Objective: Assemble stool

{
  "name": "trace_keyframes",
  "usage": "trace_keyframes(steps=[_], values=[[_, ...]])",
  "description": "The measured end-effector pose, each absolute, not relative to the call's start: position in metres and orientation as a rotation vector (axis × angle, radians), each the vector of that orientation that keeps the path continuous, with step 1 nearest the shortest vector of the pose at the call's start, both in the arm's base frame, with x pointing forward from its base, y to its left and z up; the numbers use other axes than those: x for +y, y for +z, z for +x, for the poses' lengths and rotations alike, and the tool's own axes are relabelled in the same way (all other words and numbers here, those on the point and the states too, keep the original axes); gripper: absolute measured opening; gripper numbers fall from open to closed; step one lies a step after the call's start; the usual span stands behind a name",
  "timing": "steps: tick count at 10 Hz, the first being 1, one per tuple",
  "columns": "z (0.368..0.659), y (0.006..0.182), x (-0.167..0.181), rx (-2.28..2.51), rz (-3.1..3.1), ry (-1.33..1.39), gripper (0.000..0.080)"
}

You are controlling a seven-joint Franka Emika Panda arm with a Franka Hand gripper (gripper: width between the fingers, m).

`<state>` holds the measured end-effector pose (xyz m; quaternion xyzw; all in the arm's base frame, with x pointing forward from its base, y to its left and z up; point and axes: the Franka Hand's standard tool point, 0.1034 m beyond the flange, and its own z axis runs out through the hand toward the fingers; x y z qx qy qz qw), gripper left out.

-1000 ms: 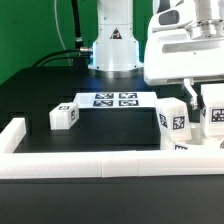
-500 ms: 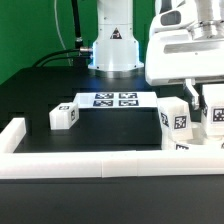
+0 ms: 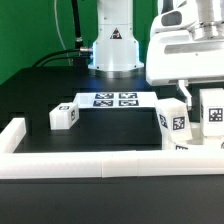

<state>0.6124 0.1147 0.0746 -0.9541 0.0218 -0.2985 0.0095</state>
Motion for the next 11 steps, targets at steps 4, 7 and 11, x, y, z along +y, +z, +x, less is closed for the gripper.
trace_keyframes(steps=[4,7,11], values=[[0.612,0.074,0.115,0.067,-2.980,-0.931,0.0649],[0.612,0.074,0.115,0.067,-2.981,-0.930,0.0649],[0.613,0.095,0.114,0.106,-2.996,-0.762,0.0649]])
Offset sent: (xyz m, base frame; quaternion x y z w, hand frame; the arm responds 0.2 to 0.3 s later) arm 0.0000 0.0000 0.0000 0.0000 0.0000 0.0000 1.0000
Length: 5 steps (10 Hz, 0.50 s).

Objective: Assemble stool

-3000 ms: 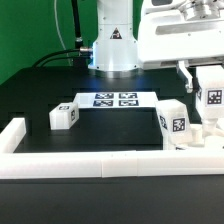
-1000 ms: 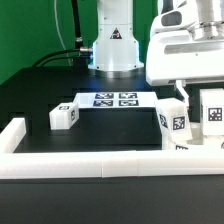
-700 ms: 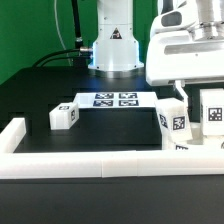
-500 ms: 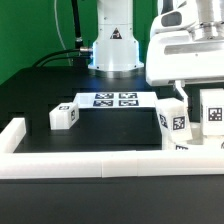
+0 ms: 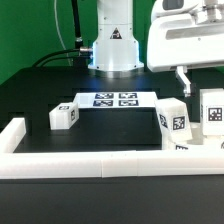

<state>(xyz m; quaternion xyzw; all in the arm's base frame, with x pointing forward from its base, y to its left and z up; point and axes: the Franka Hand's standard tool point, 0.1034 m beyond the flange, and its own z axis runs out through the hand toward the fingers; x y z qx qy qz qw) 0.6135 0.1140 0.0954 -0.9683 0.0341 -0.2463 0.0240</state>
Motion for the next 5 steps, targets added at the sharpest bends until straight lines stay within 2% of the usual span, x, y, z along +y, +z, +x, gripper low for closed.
trace_keyframes(steps=[3,5], values=[[0.6136,0.0853,0.1124,0.152,-3.049,-0.371,0.0649],[0.6182,0.0879,0.1133,0.184,-3.056,-0.227,0.0649]])
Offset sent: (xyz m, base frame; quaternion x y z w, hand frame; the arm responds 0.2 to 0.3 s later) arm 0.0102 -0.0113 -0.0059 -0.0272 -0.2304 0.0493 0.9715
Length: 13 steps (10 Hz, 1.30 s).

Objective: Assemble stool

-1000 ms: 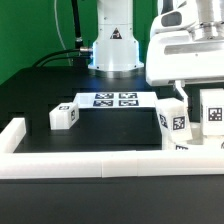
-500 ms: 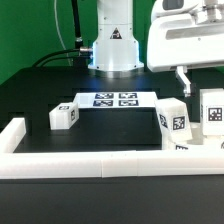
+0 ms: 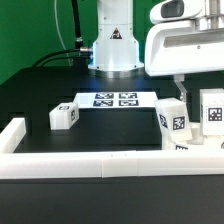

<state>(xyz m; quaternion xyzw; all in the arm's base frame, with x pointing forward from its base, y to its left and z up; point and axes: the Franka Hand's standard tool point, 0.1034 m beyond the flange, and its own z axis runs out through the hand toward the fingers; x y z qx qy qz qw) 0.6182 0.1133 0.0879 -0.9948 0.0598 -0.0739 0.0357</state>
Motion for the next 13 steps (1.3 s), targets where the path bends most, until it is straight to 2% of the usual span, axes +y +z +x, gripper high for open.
trace_keyframes(steps=[1,3,7,9,10,13], values=[[0.610,0.086,0.113,0.183,-3.060,-0.111,0.0649],[0.615,0.087,0.111,0.189,-3.059,-0.118,0.0649],[0.616,0.076,0.100,0.293,-3.053,-0.075,0.0649],[0.616,0.076,0.100,0.395,-3.040,-0.070,0.0404],[0.616,0.076,0.100,0.538,-3.016,-0.064,0.0336],[0.616,0.075,0.100,0.797,-2.955,-0.052,0.0336]])
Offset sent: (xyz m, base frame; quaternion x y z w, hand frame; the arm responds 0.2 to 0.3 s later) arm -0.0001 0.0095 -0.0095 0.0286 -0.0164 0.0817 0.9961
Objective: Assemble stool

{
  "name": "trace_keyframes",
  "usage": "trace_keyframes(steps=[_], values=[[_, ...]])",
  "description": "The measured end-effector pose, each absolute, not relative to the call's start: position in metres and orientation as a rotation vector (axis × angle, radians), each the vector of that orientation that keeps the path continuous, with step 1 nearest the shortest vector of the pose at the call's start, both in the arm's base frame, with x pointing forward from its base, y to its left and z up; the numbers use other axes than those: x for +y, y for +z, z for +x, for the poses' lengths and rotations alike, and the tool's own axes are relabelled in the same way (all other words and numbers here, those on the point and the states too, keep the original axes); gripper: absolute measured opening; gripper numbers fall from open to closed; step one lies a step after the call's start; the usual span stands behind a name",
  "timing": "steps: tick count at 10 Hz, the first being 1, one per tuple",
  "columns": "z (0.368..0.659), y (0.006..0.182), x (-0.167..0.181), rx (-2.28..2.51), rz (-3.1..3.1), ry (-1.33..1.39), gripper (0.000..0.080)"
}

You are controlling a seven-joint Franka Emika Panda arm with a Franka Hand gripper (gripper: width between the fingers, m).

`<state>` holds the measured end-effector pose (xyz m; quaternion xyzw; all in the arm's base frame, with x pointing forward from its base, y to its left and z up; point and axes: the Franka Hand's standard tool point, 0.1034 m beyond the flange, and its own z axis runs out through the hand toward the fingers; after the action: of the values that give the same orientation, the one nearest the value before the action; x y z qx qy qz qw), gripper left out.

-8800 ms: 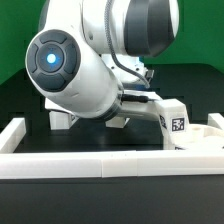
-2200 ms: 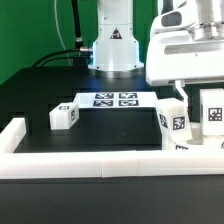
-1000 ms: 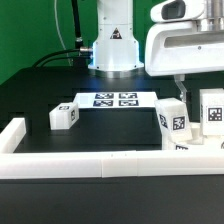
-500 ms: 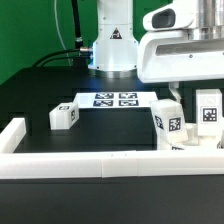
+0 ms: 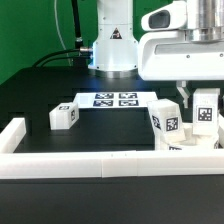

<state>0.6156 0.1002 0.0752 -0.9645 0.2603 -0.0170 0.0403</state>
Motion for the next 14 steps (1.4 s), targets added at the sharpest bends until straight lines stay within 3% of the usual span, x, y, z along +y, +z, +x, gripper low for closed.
trace_keyframes(steps=[6,10,14], values=[[0.628,0.075,0.096,1.788,-2.360,0.055,0.0337],[0.629,0.075,0.097,2.045,-2.140,0.070,0.0337],[0.632,0.074,0.104,2.547,-1.466,0.156,0.0337]])
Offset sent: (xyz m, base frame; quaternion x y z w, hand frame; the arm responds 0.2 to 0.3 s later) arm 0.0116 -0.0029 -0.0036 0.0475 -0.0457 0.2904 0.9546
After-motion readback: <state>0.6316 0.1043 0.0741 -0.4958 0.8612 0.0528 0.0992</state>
